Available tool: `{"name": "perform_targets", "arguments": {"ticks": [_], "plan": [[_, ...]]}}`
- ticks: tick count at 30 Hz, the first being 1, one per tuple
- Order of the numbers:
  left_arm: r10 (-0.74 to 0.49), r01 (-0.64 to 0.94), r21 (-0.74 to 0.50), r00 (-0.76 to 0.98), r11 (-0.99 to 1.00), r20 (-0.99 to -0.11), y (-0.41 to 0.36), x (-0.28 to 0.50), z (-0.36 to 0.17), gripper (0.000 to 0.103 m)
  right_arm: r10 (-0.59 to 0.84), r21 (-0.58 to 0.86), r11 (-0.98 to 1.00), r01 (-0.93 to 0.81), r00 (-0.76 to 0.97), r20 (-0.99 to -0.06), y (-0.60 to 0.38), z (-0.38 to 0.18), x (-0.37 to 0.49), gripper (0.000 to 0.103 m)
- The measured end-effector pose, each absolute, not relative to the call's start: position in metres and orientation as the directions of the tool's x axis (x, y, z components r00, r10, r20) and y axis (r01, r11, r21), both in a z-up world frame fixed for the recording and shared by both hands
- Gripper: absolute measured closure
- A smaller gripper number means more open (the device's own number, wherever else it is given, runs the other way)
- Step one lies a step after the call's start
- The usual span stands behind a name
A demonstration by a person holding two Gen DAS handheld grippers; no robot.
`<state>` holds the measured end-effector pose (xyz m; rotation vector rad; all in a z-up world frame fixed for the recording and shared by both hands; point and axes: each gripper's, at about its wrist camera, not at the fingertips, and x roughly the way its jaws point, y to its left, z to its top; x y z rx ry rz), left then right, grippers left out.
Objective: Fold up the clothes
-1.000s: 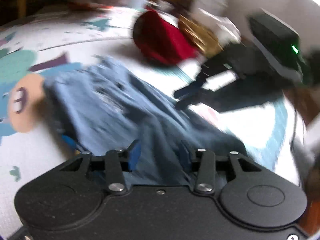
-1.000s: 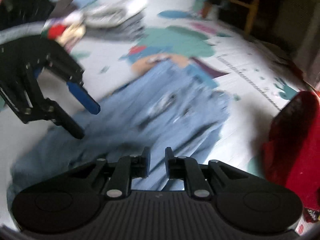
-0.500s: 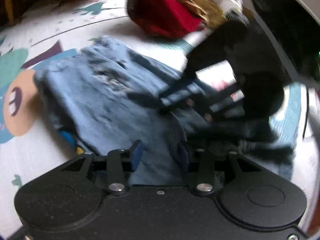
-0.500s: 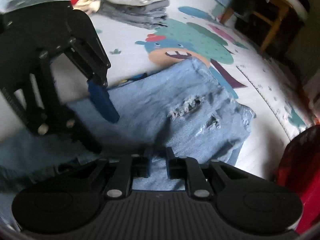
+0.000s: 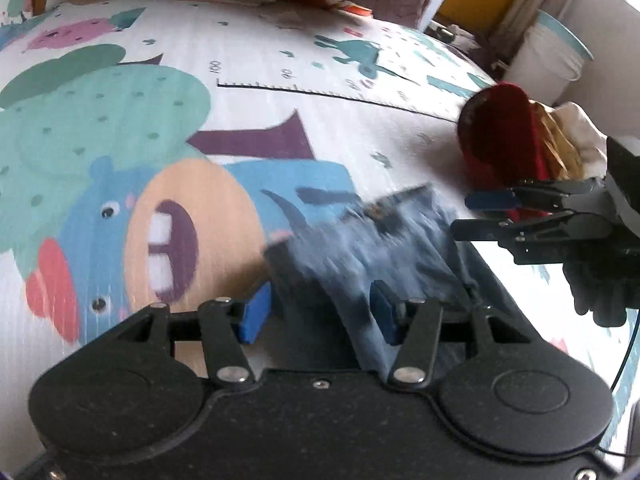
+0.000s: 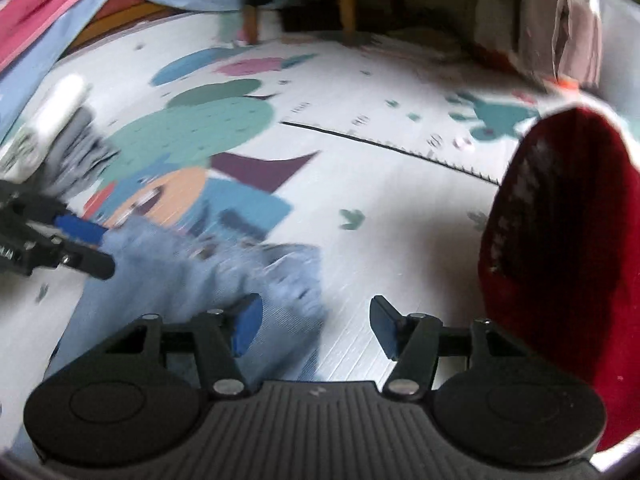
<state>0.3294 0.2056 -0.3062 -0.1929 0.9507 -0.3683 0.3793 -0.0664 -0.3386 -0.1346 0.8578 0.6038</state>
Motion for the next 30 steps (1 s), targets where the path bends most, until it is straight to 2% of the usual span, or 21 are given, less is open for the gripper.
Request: {"name": "perform_targets", "arguments": {"ticks": [1, 8, 10, 12, 15, 16, 17, 18, 19, 23, 25, 30], "plan": [[-0.397, 0.225, -0.328, 0.514, 0.918, -0.760, 0.206, 0.332, -0.307, 0.050, 0.448, 0.130, 0.821, -0.556, 0.486, -0.750, -0.065, -0.341, 0.386, 0.036], [-0.485, 0.245, -0.418, 0.439, 0.875, -0.757, 0.215, 0.349, -0.320, 0.052, 0.517, 0.182, 0.737, -0.650, 0.370, -0.772, -0.061, -0.354, 0.406, 0.038], [-0.530, 0.238, -0.474, 0.420, 0.848, -0.736, 0.226, 0.352, -0.321, 0.053, 0.543, 0.202, 0.710, -0.675, 0.340, -0.768, -0.063, -0.355, 0.406, 0.048], [-0.549, 0.240, -0.495, 0.415, 0.835, -0.726, 0.232, 0.353, -0.321, 0.054, 0.549, 0.184, 0.688, -0.702, 0.338, -0.764, -0.062, -0.357, 0.407, 0.047], [-0.538, 0.266, -0.467, 0.409, 0.843, -0.738, 0.227, 0.355, -0.322, 0.055, 0.576, 0.235, 0.684, -0.690, 0.314, -0.754, -0.061, -0.360, 0.412, 0.047], [-0.530, 0.273, -0.454, 0.404, 0.848, -0.746, 0.224, 0.356, -0.321, 0.056, 0.586, 0.247, 0.682, -0.688, 0.313, -0.748, -0.060, -0.361, 0.413, 0.055], [-0.523, 0.271, -0.448, 0.398, 0.852, -0.753, 0.222, 0.358, -0.320, 0.059, 0.590, 0.243, 0.676, -0.696, 0.314, -0.744, -0.057, -0.361, 0.411, 0.068], [-0.514, 0.276, -0.435, 0.397, 0.857, -0.761, 0.221, 0.358, -0.319, 0.063, 0.592, 0.234, 0.668, -0.706, 0.315, -0.742, -0.054, -0.360, 0.409, 0.071], [-0.502, 0.285, -0.416, 0.399, 0.863, -0.767, 0.219, 0.358, -0.318, 0.069, 0.595, 0.225, 0.661, -0.716, 0.316, -0.739, -0.050, -0.360, 0.406, 0.072], [-0.500, 0.278, -0.417, 0.423, 0.866, -0.756, 0.220, 0.353, -0.319, 0.077, 0.591, 0.213, 0.642, -0.737, 0.298, -0.750, -0.048, -0.357, 0.408, 0.077], [-0.499, 0.291, -0.407, 0.444, 0.866, -0.744, 0.221, 0.348, -0.316, 0.080, 0.590, 0.185, 0.621, -0.761, 0.299, -0.750, -0.045, -0.352, 0.407, 0.080], [-0.523, 0.359, -0.382, 0.514, 0.851, -0.680, 0.216, 0.328, -0.291, 0.081, 0.619, 0.105, 0.557, -0.824, 0.327, -0.714, -0.048, -0.330, 0.392, 0.081]]}}
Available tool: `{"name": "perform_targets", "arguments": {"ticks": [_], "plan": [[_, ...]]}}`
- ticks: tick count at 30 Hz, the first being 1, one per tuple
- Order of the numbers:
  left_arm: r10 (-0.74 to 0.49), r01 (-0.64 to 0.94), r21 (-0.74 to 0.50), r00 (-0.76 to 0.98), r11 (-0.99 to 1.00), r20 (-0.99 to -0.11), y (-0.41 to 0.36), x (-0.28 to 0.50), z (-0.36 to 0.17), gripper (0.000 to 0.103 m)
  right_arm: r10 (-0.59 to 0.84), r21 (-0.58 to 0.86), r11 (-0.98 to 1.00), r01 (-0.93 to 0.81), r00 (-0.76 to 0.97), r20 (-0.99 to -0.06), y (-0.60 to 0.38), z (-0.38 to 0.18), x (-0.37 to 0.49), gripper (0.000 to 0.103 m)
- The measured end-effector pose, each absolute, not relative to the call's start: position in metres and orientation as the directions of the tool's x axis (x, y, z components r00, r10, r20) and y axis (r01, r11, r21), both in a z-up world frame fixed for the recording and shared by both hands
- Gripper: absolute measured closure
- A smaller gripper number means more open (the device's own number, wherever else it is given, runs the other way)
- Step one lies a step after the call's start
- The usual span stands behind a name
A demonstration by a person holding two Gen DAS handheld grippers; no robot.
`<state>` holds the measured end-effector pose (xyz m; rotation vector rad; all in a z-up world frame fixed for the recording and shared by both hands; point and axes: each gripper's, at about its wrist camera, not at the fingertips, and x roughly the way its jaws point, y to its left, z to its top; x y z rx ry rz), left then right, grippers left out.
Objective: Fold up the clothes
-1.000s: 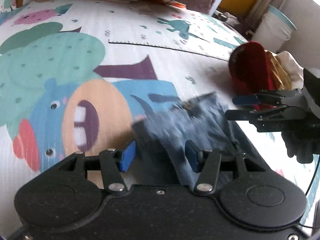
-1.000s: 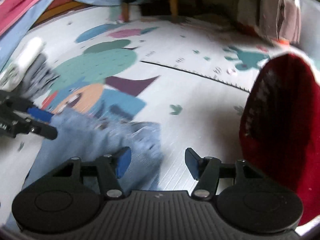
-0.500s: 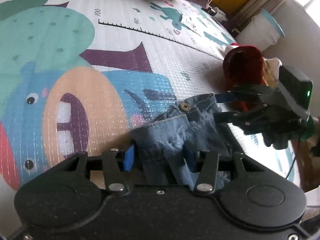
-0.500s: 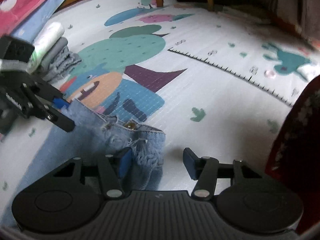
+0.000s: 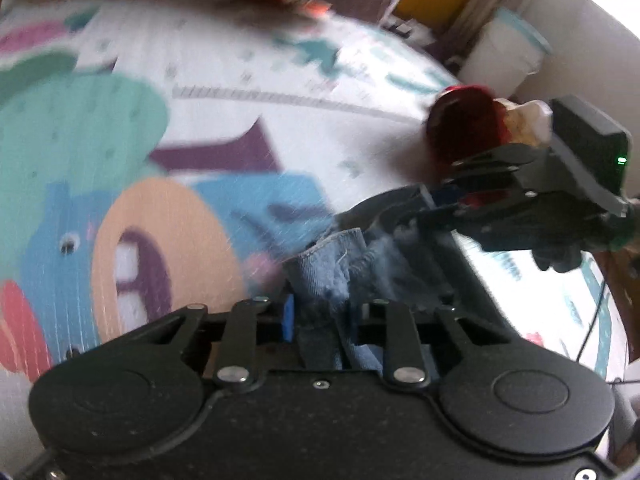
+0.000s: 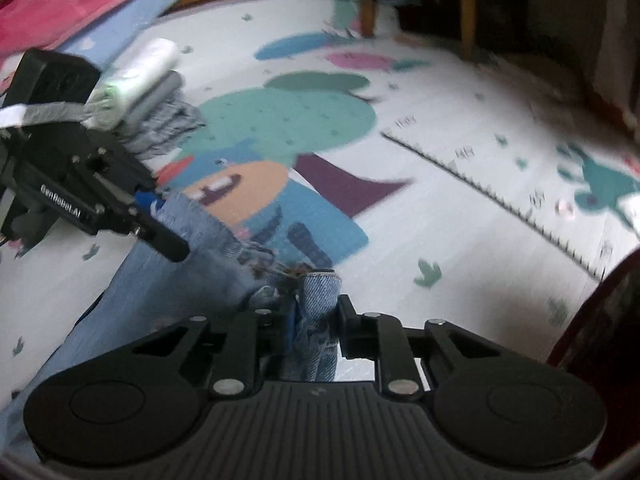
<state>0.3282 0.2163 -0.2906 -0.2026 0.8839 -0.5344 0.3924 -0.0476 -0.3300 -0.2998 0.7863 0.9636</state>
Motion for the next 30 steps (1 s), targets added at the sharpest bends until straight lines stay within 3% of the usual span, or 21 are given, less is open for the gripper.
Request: {"name": "perform_targets", "arguments": {"ticks": [10, 14, 19, 22, 27, 29, 30], "plan": [[-0.490, 0.542, -0.110, 0.631, 0.833, -0.602, 0.181, 0.260, -0.237, 0.081, 0.691, -0.083, 0.346, -0.934, 0.314, -0.651, -0.069, -0.269, 0.330, 0.081], [-0.478, 0.634, 0.086, 0.659, 0.769, -0.580, 0.159, 0.217, -0.227, 0.081, 0.696, -0.147, 0.265, -0.953, 0.295, -0.654, -0.084, -0.254, 0.294, 0.081], [-0.474, 0.746, 0.386, 0.651, 0.543, -0.592, 0.123, 0.155, -0.238, 0.081, 0.683, -0.274, 0.135, -0.952, 0.290, -0.671, -0.094, -0.257, 0.243, 0.081], [-0.462, 0.768, 0.507, 0.640, 0.391, -0.614, 0.108, 0.124, -0.256, 0.081, 0.662, -0.386, 0.032, -0.922, 0.309, -0.683, -0.102, -0.272, 0.210, 0.081], [-0.448, 0.768, 0.619, 0.617, 0.162, -0.647, 0.097, 0.084, -0.295, 0.080, 0.615, -0.527, -0.221, -0.820, 0.302, -0.728, -0.109, -0.311, 0.157, 0.080], [-0.437, 0.770, 0.633, 0.596, 0.073, -0.674, 0.094, 0.074, -0.310, 0.075, 0.587, -0.536, -0.292, -0.792, 0.294, -0.754, -0.110, -0.324, 0.145, 0.078], [-0.428, 0.771, 0.635, 0.586, 0.035, -0.688, 0.093, 0.070, -0.316, 0.071, 0.581, -0.540, -0.316, -0.780, 0.291, -0.760, -0.112, -0.328, 0.140, 0.071]]}}
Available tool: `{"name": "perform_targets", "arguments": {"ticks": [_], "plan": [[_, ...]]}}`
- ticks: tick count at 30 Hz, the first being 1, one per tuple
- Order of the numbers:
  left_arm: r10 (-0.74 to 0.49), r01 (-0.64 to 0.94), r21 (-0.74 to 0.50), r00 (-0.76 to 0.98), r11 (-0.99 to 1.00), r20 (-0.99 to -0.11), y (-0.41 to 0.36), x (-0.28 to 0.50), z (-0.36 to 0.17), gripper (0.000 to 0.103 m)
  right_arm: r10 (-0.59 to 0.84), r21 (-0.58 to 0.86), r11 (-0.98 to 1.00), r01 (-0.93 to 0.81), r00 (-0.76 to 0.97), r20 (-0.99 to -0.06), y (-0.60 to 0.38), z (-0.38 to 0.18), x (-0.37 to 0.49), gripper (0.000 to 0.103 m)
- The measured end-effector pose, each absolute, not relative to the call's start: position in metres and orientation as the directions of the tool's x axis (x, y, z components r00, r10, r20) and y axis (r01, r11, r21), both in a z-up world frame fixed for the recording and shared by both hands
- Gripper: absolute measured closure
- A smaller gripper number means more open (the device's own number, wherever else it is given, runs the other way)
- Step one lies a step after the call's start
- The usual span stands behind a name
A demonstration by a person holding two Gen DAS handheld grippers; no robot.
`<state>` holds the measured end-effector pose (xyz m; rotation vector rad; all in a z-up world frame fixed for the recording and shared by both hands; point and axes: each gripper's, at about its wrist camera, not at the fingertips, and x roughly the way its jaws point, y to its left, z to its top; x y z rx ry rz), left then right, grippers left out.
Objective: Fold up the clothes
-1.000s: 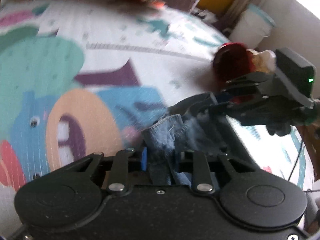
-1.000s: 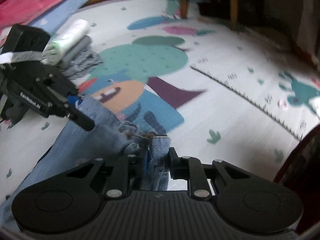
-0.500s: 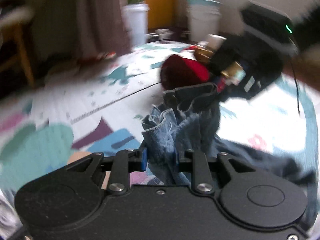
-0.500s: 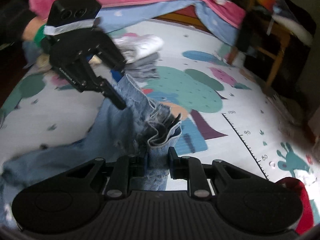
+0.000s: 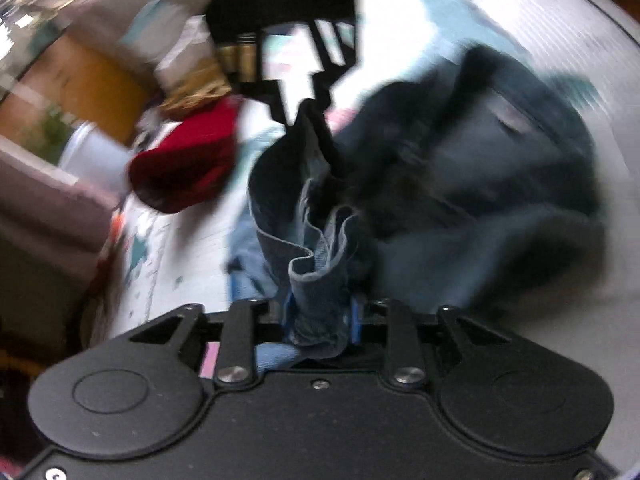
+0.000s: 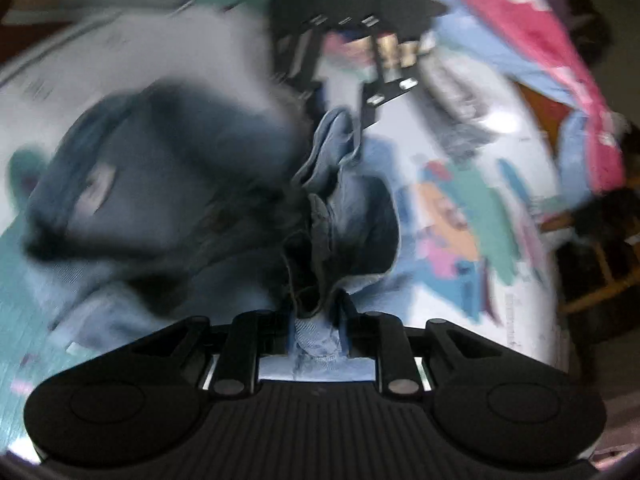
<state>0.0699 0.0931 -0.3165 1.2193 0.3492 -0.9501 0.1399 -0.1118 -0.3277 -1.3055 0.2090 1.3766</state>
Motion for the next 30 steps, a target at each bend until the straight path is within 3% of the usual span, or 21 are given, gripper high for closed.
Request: {"name": "perform_targets", "arguments": {"ticks": [1, 5, 8, 12, 15, 17, 20, 23, 26, 30], "plan": [[-0.421, 0.765, 0.645, 0.587, 0.008, -0.691, 0.093, 0.065, -0.320, 0.065, 0.579, -0.545, -0.332, -0.770, 0.290, -0.762, -0.114, -0.329, 0.135, 0.064], [-0.422, 0.826, 0.558, 0.538, 0.087, -0.730, 0.099, 0.067, -0.295, 0.059, 0.554, -0.501, -0.363, -0.786, 0.250, -0.794, -0.129, -0.315, 0.131, 0.063], [-0.475, 0.867, 0.376, 0.494, 0.326, -0.728, 0.115, 0.090, -0.257, 0.059, 0.533, -0.435, -0.305, -0.847, 0.227, -0.815, -0.141, -0.297, 0.141, 0.064], [-0.519, 0.744, 0.058, 0.517, 0.665, -0.681, 0.143, 0.137, -0.232, 0.061, 0.596, -0.270, 0.043, -0.962, 0.241, -0.766, -0.131, -0.270, 0.178, 0.064], [-0.520, 0.597, -0.139, 0.534, 0.790, -0.666, 0.154, 0.166, -0.239, 0.069, 0.662, -0.133, 0.266, -0.955, 0.281, -0.695, -0.102, -0.263, 0.202, 0.064], [-0.497, 0.626, -0.104, 0.495, 0.773, -0.713, 0.132, 0.160, -0.260, 0.071, 0.691, -0.017, 0.358, -0.934, 0.277, -0.668, -0.082, -0.268, 0.214, 0.064], [-0.461, 0.691, -0.041, 0.436, 0.721, -0.773, 0.101, 0.138, -0.287, 0.070, 0.558, -0.059, 0.298, -0.953, 0.224, -0.799, -0.060, -0.309, 0.209, 0.064], [-0.536, 0.517, -0.285, 0.441, 0.807, -0.720, 0.138, 0.141, -0.280, 0.070, 0.555, -0.120, 0.243, -0.963, 0.240, -0.797, -0.078, -0.311, 0.197, 0.064], [-0.538, 0.307, -0.443, 0.463, 0.843, -0.704, 0.178, 0.149, -0.290, 0.070, 0.557, -0.156, 0.219, -0.963, 0.255, -0.791, -0.083, -0.300, 0.191, 0.065], [-0.613, 0.033, -0.683, 0.476, 0.730, -0.631, 0.210, 0.156, -0.309, 0.070, 0.570, -0.205, 0.154, -0.967, 0.256, -0.780, -0.075, -0.293, 0.178, 0.065]]}}
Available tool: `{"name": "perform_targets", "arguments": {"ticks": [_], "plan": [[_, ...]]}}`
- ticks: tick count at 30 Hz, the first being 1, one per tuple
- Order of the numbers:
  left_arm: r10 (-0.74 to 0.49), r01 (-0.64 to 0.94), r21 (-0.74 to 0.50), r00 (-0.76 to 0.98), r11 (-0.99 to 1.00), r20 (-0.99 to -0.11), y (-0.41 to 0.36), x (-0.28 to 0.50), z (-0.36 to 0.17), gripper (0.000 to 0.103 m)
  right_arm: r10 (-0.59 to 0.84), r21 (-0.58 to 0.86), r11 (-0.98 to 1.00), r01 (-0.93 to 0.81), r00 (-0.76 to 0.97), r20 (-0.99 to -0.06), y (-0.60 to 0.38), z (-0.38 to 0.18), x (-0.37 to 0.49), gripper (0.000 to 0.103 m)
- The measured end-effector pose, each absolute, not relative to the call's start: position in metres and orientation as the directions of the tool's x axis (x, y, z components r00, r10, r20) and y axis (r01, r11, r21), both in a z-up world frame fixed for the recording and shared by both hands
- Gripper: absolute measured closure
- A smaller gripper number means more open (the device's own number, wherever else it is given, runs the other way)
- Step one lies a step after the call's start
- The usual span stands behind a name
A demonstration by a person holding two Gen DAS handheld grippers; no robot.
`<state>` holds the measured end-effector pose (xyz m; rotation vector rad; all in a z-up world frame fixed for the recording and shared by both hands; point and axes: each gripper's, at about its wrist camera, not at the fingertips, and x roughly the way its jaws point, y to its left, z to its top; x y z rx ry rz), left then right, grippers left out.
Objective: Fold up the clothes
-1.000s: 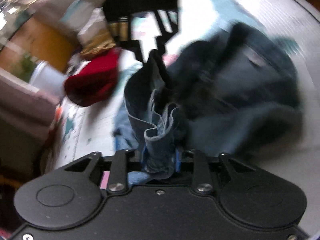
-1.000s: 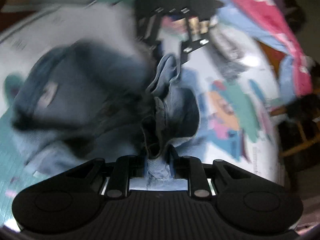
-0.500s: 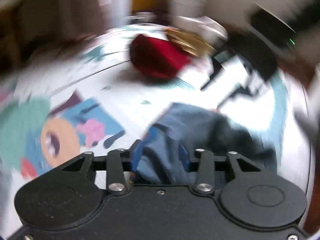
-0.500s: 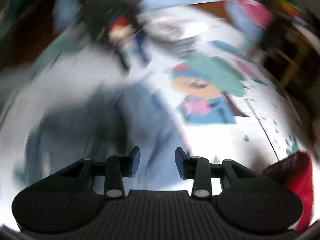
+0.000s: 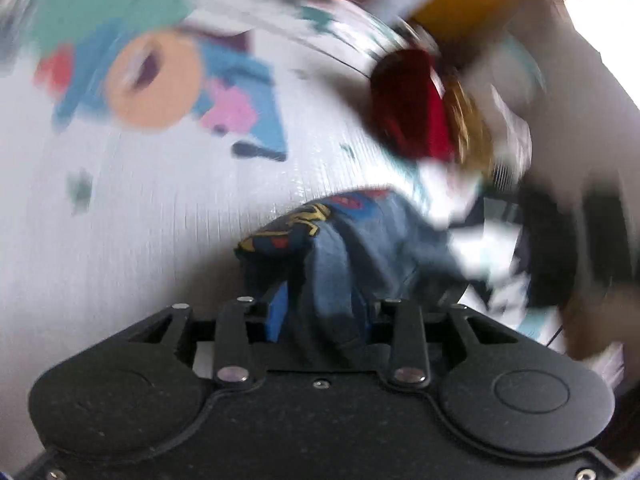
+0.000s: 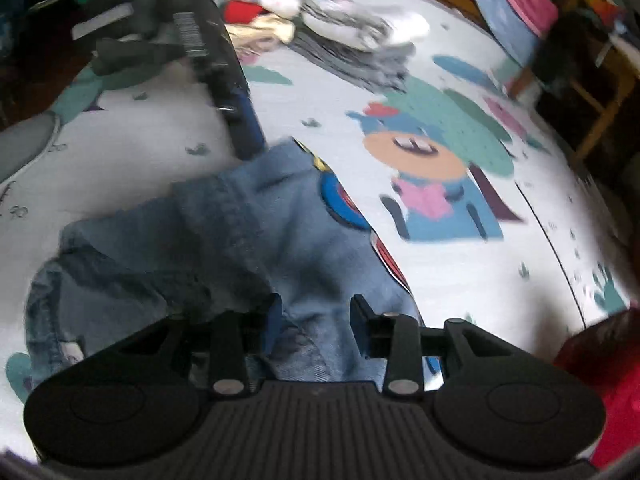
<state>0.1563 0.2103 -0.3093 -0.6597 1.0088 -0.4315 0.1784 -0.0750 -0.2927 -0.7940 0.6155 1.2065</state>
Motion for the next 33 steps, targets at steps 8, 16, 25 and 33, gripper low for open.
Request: {"name": "perform_targets", "arguments": {"ticks": [8, 16, 25, 33], "plan": [[-0.652, -0.135, -0.790, 0.490, 0.598, -0.578, 0.218, 0.161, -0.324, 0.069, 0.614, -0.217, 0.146, -0.965, 0.260, -0.745, -0.059, -0.290, 0.165, 0.061], [-0.527, 0.484, -0.274, 0.528, 0.831, -0.666, 0.161, 0.113, -0.263, 0.064, 0.541, -0.363, 0.050, -0.931, 0.330, -0.774, -0.118, -0.283, 0.144, 0.039], [-0.384, 0.793, 0.504, 0.608, 0.343, -0.695, 0.087, 0.058, -0.296, 0.064, 0.476, -0.528, -0.056, -0.847, 0.442, -0.760, -0.129, -0.314, 0.140, 0.042], [-0.377, 0.809, 0.577, 0.573, 0.116, -0.728, 0.088, 0.052, -0.308, 0.050, 0.509, -0.514, -0.183, -0.838, 0.366, -0.779, -0.116, -0.326, 0.138, 0.046]]}}
